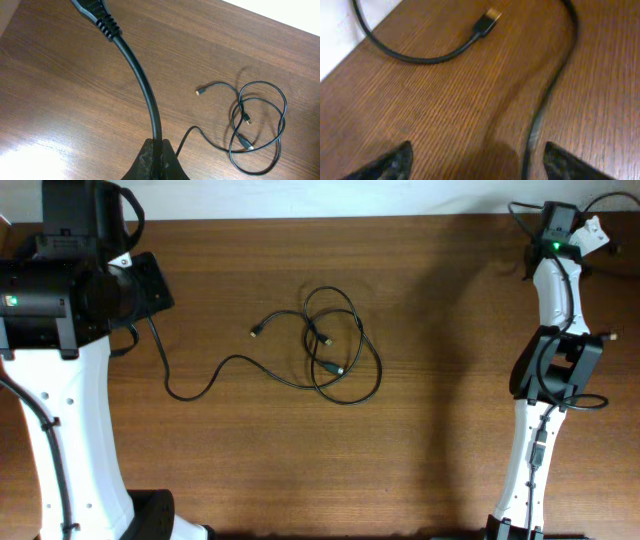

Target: Untangle cables

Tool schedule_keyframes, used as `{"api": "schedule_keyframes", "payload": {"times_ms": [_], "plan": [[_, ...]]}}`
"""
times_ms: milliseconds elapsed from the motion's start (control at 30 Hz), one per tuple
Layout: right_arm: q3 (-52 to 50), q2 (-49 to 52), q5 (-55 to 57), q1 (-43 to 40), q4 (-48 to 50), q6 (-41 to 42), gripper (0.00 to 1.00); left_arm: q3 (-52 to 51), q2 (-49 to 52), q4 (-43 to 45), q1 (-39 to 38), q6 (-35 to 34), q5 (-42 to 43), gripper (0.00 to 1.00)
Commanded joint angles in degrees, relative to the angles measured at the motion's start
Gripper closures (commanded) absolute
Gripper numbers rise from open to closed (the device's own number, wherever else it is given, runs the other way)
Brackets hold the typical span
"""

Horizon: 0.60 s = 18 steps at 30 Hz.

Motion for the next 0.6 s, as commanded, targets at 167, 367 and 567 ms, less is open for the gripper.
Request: {"api": "schedule_keyframes", "payload": {"times_ms": [167,367,567], "plan": [[20.9,-7.6,3.7,2.1,-27.3,6.3,0.14,0.4,0.1,-0.3,-0.3,-0.7,-1.1,1.00],[25.7,-7.6,-11.0,0.4,-60.3,48.6,0.01,0.4,0.1,-0.5,-0.3,0.2,-1.0,1.00],[20.5,-7.4,-12.8,-4.3,-62.8,64.4,0.01,0.4,0.1,-0.5,-0.3,1.0,-1.1,1.00]]}}
